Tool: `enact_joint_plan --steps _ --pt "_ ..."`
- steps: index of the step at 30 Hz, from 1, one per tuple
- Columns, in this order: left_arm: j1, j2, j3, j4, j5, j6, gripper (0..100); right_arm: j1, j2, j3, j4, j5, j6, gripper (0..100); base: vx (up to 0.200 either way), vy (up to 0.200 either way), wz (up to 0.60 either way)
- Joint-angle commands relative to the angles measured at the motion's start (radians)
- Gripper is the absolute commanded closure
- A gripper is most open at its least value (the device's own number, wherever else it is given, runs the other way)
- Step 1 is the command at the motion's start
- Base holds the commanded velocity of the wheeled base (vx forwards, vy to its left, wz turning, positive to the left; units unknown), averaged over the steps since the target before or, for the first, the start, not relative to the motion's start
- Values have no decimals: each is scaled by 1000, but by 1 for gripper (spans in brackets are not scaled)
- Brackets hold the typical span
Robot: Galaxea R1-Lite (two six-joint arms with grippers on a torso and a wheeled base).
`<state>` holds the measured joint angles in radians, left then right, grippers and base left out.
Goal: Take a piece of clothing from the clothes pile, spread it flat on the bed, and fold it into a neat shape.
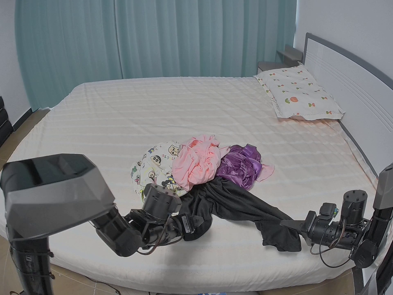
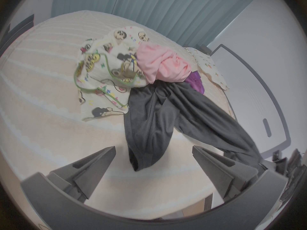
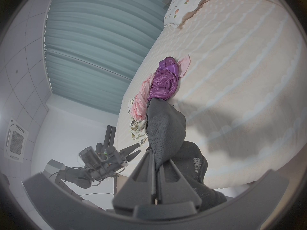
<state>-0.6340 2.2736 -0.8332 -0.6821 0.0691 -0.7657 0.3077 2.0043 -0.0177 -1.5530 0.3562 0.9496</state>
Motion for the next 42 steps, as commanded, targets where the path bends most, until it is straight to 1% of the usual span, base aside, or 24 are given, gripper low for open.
enact_joint_plan --steps 1,4,7,14,15,17,20,21,26,27,31,33,35,38,39,40,42 --pt "-13 113 -50 -5 17 -6 0 4 5 18 -16 0 0 100 0 0 0" --pt "-15 121 -52 -5 20 3 0 5 10 18 -16 0 0 100 0 0 0" --pt "-16 136 -60 -10 29 33 0 5 8 18 -16 -2 0 100 0 0 0" --pt "-15 204 -139 -14 104 92 0 5 8 18 -16 -5 0 100 0 0 0" --pt "-15 221 -167 -22 112 98 0 5 8 18 -16 -5 0 100 0 0 0" --pt "-10 242 -210 -25 129 92 0 5 8 18 -15 -5 1 100 0 0 0" --pt "-10 242 -207 -24 130 92 0 5 8 18 -16 -5 1 100 0 0 0" --pt "-9 241 -202 -22 130 91 100 5 8 18 -15 -5 1 100 0 0 0" --pt "-9 213 -150 -24 127 79 100 5 4 18 -15 -8 6 100 0 0 0" --pt "-6 176 -119 -28 118 49 100 5 1 18 -15 -14 8 100 0 0 0" --pt "10 86 -86 -39 83 -76 100 10 -2 18 -15 -19 12 100 0 0 0" --pt "17 23 -37 -40 49 -112 100 22 -13 18 -15 -20 12 100 0 0 0" --pt "22 -49 11 -45 12 -124 100 34 -36 18 -15 -22 12 100 0 0 0" --pt "33 -200 112 -89 -43 -133 100 59 -113 18 -15 -37 11 100 0 0 0" --pt "34 -212 118 -96 -45 -133 100 60 -122 18 -15 -39 11 100 0 0 0" --pt "40 -272 148 -126 -45 -133 100 62 -179 18 -15 -43 11 100 0 0 0" --pt "47 -324 180 -157 -34 -127 100 62 -252 18 -15 -45 9 100 0 0 0"
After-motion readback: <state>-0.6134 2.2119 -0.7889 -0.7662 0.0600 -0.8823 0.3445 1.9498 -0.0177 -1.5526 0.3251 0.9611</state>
